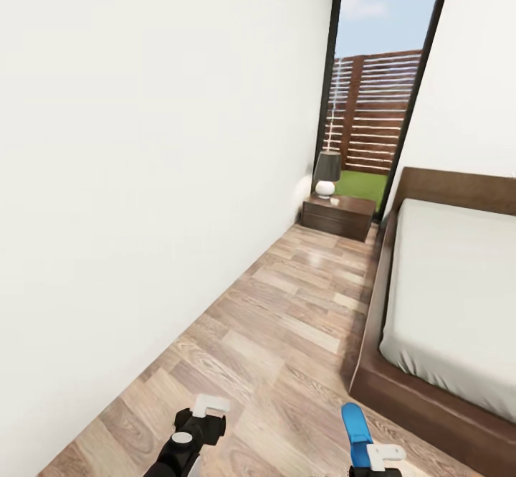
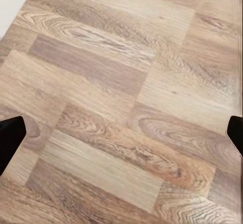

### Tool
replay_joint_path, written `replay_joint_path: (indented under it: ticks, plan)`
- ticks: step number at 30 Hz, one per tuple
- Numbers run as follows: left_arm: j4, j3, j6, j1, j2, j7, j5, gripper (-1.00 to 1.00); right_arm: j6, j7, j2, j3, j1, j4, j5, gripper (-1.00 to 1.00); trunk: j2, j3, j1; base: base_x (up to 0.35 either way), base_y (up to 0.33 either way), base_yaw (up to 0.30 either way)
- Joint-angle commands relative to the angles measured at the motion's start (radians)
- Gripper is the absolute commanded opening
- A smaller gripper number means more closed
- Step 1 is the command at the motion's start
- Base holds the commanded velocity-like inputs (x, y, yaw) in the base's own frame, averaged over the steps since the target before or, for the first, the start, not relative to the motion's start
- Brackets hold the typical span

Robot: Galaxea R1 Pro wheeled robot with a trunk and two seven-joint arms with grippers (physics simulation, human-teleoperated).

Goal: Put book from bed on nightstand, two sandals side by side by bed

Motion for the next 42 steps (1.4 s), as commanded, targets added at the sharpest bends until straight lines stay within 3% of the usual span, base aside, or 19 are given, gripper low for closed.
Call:
replay_joint_path:
  ticks: [1,37,40,42]
  plan:
    - [-0.002,-0.003,0.005,-0.001,0.001,0.007,0.002,1.0,-0.003,-0.004,0.0,0.002,-0.001,0.001,-0.001,-1.0,0.0,-0.001,0.0,0.011,0.009,-0.293]
    - [-0.002,-0.005,-0.016,0.0,0.001,0.007,0.001,1.0,-0.003,-0.004,0.001,0.002,-0.001,0.001,-0.002,-1.0,0.0,-0.001,0.0,0.001,0.001,-0.293]
    - [-0.002,-0.029,-0.018,0.0,0.001,0.007,0.002,1.0,-0.003,-0.004,0.0,0.002,-0.001,0.001,-0.002,-1.0,0.0,-0.001,0.0,0.0,0.0,-0.294]
    - [-0.003,-0.07,-0.02,0.0,0.001,0.008,0.003,1.0,-0.003,-0.004,0.0,0.002,-0.001,0.001,-0.002,-1.0,0.0,-0.001,0.0,0.0,0.0,-0.294]
